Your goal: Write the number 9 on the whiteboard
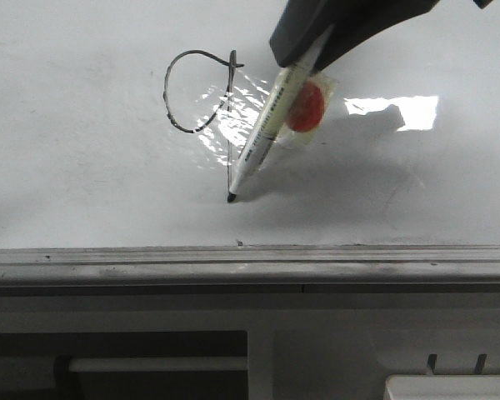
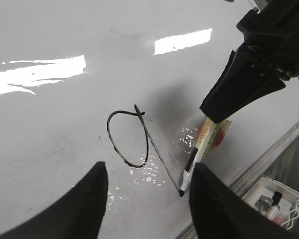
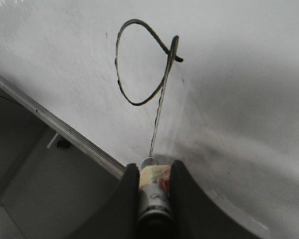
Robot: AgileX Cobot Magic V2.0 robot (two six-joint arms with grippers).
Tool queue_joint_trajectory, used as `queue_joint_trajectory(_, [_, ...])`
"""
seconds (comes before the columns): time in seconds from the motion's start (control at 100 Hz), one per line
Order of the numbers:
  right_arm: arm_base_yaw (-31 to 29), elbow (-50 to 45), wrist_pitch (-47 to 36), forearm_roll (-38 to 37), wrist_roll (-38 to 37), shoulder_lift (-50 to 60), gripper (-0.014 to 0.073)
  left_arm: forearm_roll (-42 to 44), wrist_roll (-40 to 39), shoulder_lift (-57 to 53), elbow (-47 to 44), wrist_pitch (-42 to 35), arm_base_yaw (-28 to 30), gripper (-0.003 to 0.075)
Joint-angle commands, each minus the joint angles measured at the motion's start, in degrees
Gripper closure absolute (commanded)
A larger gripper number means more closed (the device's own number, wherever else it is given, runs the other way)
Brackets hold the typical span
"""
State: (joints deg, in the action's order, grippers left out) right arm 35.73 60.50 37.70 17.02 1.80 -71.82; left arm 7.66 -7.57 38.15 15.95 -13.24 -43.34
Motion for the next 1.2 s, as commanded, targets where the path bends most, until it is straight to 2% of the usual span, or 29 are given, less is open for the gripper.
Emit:
queue_joint_trajectory(0.0, [1.5, 2.8, -5.0, -2.0, 0.8, 3.0, 0.0663, -0.4, -0.3, 1.8, 2.0, -5.4, -1.2, 0.0373])
queue_joint_trajectory(0.13, [4.9, 3.6, -3.4, -1.7, 0.8, 3.9, 0.0663, 5.2, -0.3, 7.4, 2.4, -6.3, -3.9, 0.0373])
queue_joint_trajectory(0.33, [7.9, 3.6, -2.1, 0.8, 0.8, 3.4, 0.0663, 5.3, -0.3, 16.8, 3.7, -15.5, -6.1, 0.0373])
queue_joint_trajectory(0.52, [9.3, 3.6, -2.3, 3.5, 0.8, 3.4, 0.0663, 6.1, 3.6, 23.6, 5.8, -17.9, -6.1, 0.0373])
queue_joint_trajectory(0.68, [9.4, 3.6, -2.0, 4.8, 0.8, 3.3, 0.0663, 8.2, 3.6, 26.0, 6.1, -21.4, -6.1, 0.0373])
queue_joint_trajectory(0.88, [9.4, 3.6, -1.9, 4.8, 0.8, 3.3, 0.0663, 8.2, 3.6, 26.1, 6.1, -21.8, -6.1, 0.0377])
queue_joint_trajectory(0.95, [9.4, 3.6, -1.9, 4.8, 0.8, 3.3, 0.0663, 8.2, 3.6, 26.1, 6.1, -21.8, -6.1, 0.0429])
queue_joint_trajectory(1.12, [9.4, 3.5, -1.8, 4.8, 0.8, 3.3, 0.0663, 8.2, 3.6, 26.1, 6.1, -21.8, -6.1, 0.0718])
queue_joint_trajectory(1.19, [9.4, 3.5, -1.8, 4.8, 0.8, 3.3, 0.0663, 8.2, 3.6, 26.1, 6.1, -21.8, -6.1, 0.074])
